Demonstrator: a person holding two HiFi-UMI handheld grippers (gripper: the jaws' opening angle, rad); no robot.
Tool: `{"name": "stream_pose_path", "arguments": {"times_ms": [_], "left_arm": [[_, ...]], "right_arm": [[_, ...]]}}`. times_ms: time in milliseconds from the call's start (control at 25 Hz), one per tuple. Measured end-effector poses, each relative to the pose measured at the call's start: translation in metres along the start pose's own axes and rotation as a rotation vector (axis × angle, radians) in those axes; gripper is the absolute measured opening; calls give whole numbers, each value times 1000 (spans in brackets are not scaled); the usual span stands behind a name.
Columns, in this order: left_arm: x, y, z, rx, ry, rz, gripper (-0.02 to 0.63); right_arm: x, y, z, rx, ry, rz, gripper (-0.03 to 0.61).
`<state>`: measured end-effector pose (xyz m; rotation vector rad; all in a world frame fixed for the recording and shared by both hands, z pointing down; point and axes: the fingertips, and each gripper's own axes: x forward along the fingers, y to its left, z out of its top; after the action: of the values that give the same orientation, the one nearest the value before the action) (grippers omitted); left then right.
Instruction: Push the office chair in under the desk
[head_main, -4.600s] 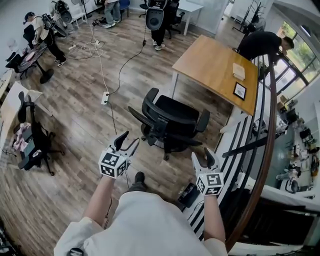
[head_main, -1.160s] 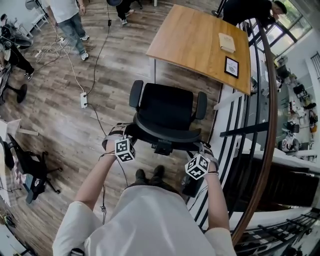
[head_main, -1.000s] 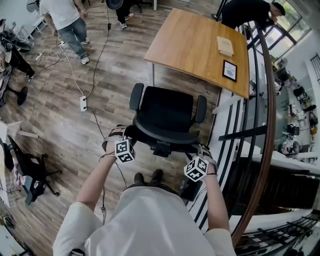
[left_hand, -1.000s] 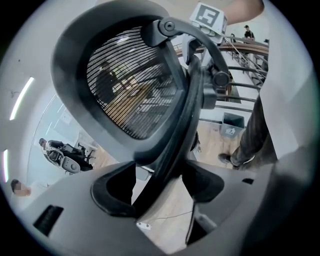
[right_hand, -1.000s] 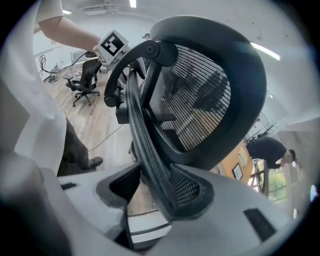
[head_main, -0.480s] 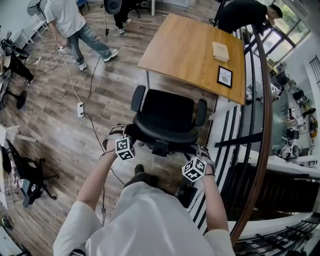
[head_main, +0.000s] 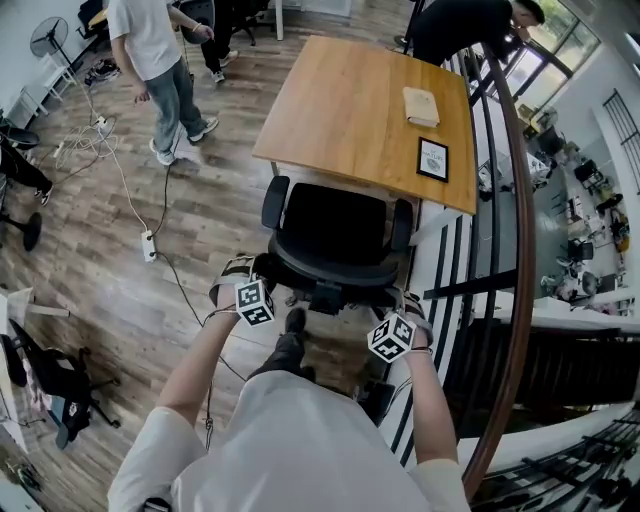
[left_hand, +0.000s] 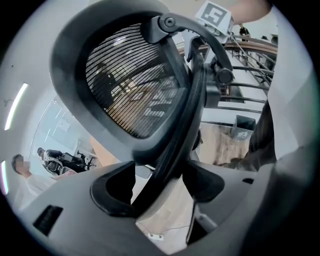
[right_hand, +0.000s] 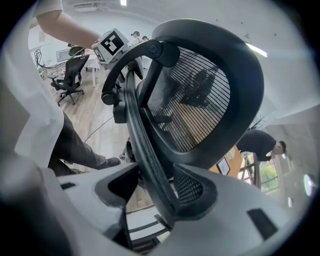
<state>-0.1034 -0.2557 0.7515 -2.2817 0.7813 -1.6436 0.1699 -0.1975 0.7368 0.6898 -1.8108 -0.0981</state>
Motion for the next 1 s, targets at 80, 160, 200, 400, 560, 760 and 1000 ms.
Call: {"name": "stream_pose_path", "arguments": {"times_ms": [80, 160, 200, 400, 560, 760, 1000], "left_arm": [[10, 14, 7, 11, -5, -9, 285], [22, 28, 13, 20, -10, -11, 284], [28, 34, 16, 25, -12, -10, 282], [52, 69, 36, 53, -39, -21, 281], [74, 94, 44, 93, -60, -25, 272], [96, 122, 58, 108, -93, -19, 268], [120, 159, 70, 123, -100, -34, 265]], "right_arm": [[9, -16, 1, 7, 8, 1, 212], [16, -31, 1, 16, 13, -1, 213], [20, -39, 0, 22, 15, -4, 213], [36, -76, 1, 56, 33, -22, 213], [54, -103, 4, 80, 46, -41, 219], [69, -136, 4, 100, 59, -74, 226], [87, -176, 11, 108, 69, -100, 230]]}}
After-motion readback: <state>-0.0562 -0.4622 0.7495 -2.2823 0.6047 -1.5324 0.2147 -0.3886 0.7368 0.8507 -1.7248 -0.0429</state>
